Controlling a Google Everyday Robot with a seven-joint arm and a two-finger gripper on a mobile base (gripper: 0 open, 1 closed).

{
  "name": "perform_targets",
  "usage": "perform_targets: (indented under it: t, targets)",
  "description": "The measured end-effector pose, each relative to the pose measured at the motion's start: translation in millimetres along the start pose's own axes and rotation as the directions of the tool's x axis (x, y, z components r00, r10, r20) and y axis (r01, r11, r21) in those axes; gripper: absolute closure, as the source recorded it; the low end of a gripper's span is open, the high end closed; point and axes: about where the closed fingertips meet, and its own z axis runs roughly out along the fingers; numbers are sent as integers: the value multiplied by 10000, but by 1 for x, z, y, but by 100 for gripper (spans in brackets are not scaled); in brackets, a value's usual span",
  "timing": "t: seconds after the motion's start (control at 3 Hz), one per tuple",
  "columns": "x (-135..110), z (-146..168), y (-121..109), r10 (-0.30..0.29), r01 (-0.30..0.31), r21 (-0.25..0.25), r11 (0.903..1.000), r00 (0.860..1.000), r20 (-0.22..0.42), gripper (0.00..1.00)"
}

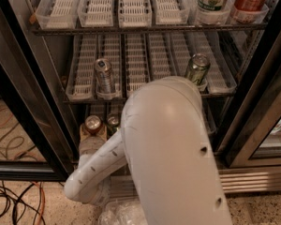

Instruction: Pick coke can from bottom shelf of fridge

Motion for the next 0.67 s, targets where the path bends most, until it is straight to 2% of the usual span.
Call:
perform_targets:
  t: [0.33,0.67]
  targets:
    - [-16,-19,-9,1,1,-1104,9939,10000,21,100]
    - [-36,-39,-6,15,17,-2297,9733,9999,134,100]
